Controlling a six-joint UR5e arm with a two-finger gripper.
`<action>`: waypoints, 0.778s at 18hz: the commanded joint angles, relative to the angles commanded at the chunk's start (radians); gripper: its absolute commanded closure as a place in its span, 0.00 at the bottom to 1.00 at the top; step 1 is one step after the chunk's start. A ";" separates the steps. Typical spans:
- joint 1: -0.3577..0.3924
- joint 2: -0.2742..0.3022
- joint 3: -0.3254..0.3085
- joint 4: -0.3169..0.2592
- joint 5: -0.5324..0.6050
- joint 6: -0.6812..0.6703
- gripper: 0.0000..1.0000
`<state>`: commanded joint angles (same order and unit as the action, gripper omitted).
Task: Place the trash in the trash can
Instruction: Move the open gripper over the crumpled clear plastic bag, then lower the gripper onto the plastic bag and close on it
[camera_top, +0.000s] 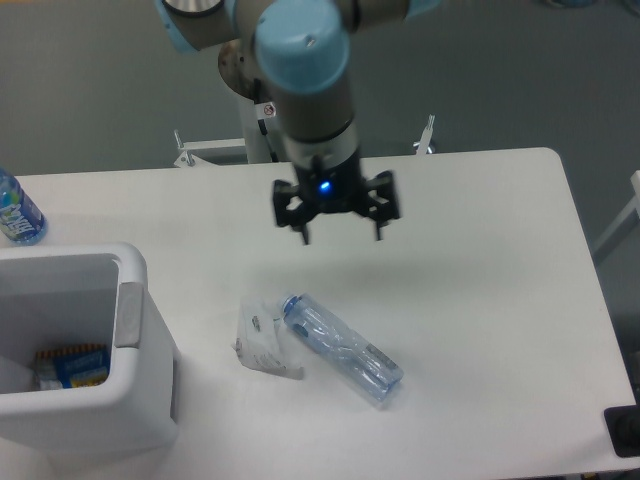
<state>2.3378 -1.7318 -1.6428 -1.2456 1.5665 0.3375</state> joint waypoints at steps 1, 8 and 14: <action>-0.002 -0.002 -0.009 0.000 -0.020 0.002 0.00; -0.028 -0.123 -0.022 0.005 -0.057 0.002 0.00; -0.051 -0.195 -0.031 0.060 -0.059 -0.006 0.00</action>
<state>2.2872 -1.9266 -1.6736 -1.1858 1.5079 0.3313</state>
